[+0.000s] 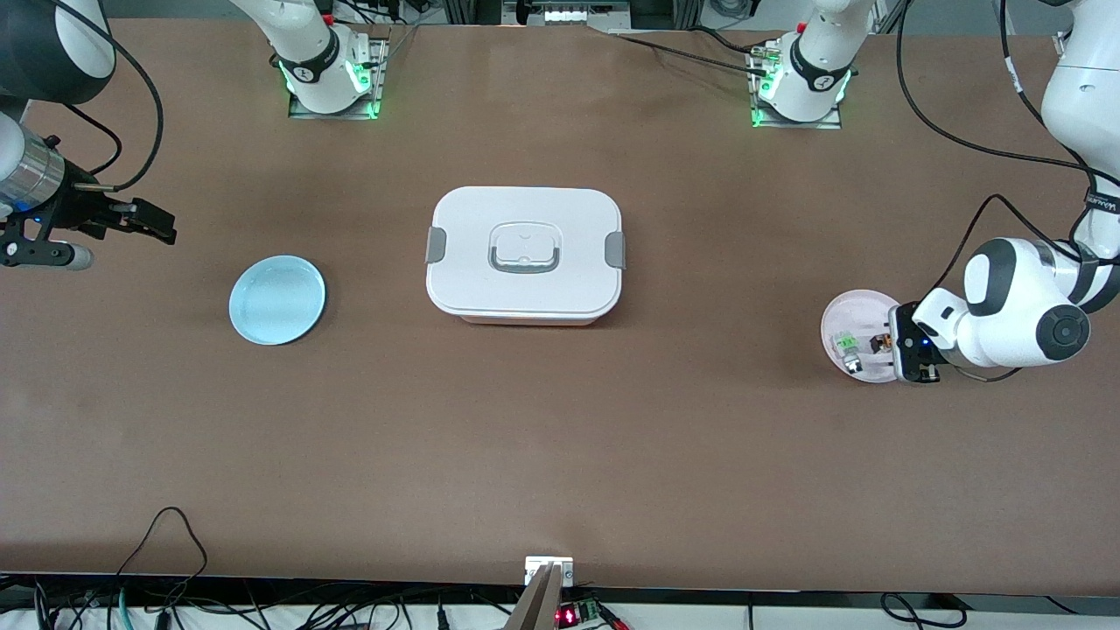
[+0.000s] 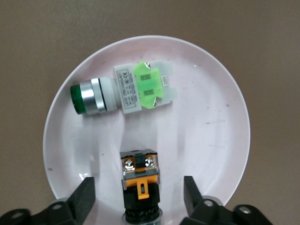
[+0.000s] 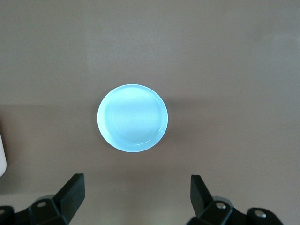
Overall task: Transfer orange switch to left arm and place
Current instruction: 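Lower the switch onto the pink plate and open the left gripper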
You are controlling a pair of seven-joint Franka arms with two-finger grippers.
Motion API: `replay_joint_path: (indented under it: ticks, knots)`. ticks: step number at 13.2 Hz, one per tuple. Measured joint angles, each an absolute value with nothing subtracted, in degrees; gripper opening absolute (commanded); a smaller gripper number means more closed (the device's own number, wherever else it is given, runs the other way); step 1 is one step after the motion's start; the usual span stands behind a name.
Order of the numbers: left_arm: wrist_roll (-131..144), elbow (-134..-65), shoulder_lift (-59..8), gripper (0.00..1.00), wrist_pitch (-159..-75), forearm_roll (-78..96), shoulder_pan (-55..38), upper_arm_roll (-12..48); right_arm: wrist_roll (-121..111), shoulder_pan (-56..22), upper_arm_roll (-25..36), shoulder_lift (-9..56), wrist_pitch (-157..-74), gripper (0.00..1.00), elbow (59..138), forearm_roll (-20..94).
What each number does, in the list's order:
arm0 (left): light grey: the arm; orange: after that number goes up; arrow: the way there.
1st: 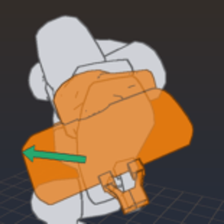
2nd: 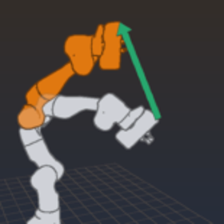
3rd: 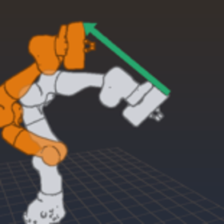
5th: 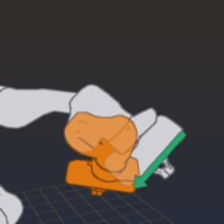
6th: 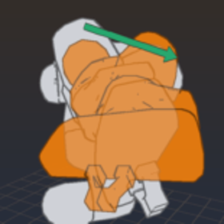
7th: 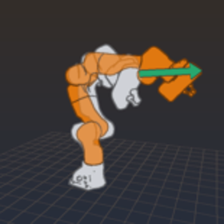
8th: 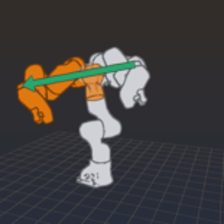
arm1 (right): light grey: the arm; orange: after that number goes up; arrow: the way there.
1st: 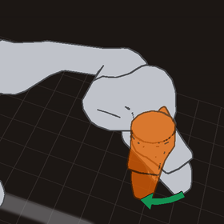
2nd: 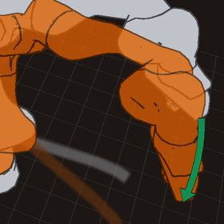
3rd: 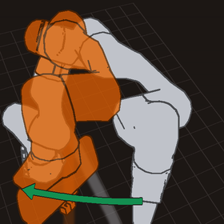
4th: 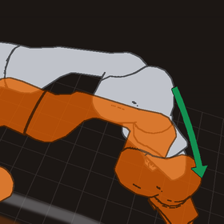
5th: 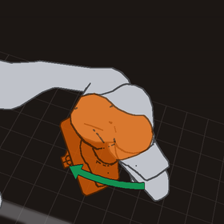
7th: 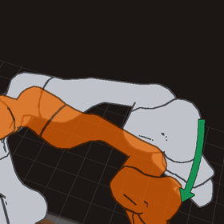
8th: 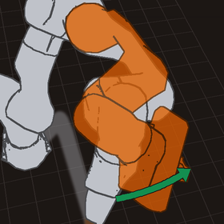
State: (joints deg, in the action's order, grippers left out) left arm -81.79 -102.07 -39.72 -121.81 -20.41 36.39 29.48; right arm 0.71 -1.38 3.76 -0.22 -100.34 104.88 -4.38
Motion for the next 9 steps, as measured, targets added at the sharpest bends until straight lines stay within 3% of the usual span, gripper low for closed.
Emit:
replay_joint_path:
  ticks: [9]
  knots:
    - [-58.4,-89.1,-36.0,1.0,-98.5,-20.4,36.1,36.8,0.4,-1.3,4.0,-0.5,-100.3,1.0,102.7,-4.3]
